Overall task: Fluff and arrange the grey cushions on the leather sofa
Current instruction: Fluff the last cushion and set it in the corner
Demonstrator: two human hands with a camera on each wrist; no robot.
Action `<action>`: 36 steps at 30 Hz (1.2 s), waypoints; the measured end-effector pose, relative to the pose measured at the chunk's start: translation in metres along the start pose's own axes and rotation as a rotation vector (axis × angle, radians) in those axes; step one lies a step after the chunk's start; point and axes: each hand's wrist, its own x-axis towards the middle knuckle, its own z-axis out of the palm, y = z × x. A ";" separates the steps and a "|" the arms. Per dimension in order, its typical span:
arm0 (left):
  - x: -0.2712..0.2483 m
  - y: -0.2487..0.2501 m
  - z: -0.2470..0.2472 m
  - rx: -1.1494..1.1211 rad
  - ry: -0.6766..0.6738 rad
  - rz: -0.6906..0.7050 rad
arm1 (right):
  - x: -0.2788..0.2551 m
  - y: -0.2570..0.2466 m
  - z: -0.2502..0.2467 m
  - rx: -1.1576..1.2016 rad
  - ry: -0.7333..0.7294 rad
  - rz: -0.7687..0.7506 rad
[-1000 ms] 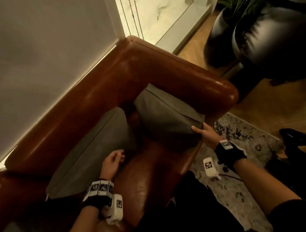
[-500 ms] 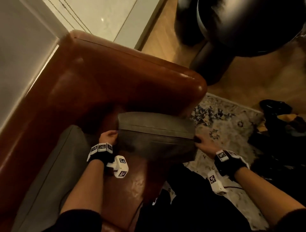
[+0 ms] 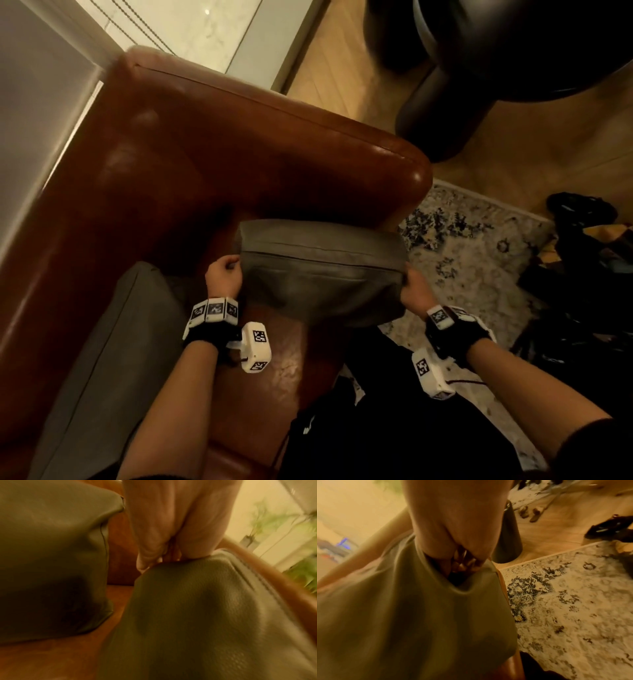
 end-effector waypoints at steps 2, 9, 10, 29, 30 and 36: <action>-0.005 -0.002 -0.008 -0.265 0.110 -0.048 | -0.004 0.003 -0.024 0.120 0.044 0.129; -0.038 -0.051 -0.008 -0.973 -0.012 -0.458 | -0.036 0.015 -0.067 0.983 0.235 0.266; -0.042 -0.058 -0.007 -1.010 -0.029 -0.490 | -0.039 0.010 -0.064 0.970 0.219 0.273; -0.072 -0.077 -0.053 -0.390 -0.063 -0.150 | -0.109 -0.137 -0.027 0.919 -0.081 0.179; -0.084 -0.072 -0.055 -0.395 -0.059 -0.075 | -0.113 -0.154 -0.006 0.863 -0.124 0.126; -0.161 -0.043 -0.034 -0.610 -0.370 -0.026 | -0.116 -0.168 0.139 0.127 -0.147 -0.137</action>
